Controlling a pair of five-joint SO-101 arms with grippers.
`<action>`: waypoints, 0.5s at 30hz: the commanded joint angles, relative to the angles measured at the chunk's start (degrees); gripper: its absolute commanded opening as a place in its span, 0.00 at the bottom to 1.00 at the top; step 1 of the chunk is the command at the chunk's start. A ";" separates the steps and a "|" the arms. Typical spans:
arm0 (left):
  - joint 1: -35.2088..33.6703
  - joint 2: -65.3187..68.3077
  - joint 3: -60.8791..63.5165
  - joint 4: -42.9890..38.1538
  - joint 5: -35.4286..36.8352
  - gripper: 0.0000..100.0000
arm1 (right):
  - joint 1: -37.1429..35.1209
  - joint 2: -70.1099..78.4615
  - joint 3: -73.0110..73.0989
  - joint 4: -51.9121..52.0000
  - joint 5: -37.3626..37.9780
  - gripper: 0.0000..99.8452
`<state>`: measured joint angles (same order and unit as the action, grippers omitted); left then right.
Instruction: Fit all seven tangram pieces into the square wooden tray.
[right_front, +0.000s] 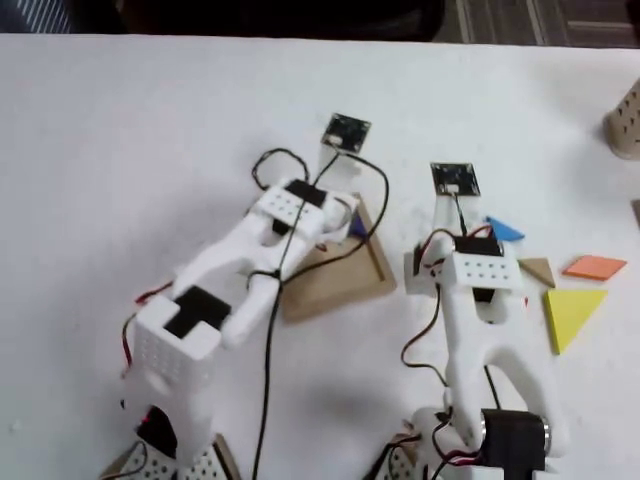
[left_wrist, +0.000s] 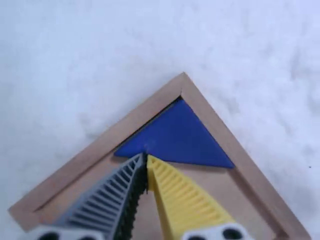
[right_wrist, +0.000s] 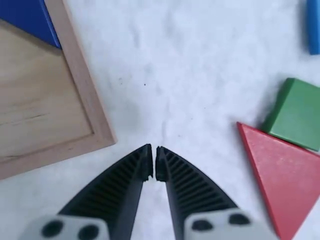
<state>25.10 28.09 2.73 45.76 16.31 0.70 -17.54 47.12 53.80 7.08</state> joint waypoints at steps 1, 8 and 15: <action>1.80 -2.15 -2.64 -2.90 0.97 0.02 | 0.48 -0.40 -3.08 -0.92 -0.62 0.02; 1.45 -2.95 -2.90 -1.23 0.97 0.02 | 0.48 -0.40 -3.08 -0.92 -0.62 0.02; -5.85 -17.10 2.02 7.12 0.70 0.02 | 0.04 -0.31 -3.08 -0.92 -1.05 0.08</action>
<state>23.34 20.00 3.25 50.51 16.48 0.70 -17.54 47.12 53.80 6.99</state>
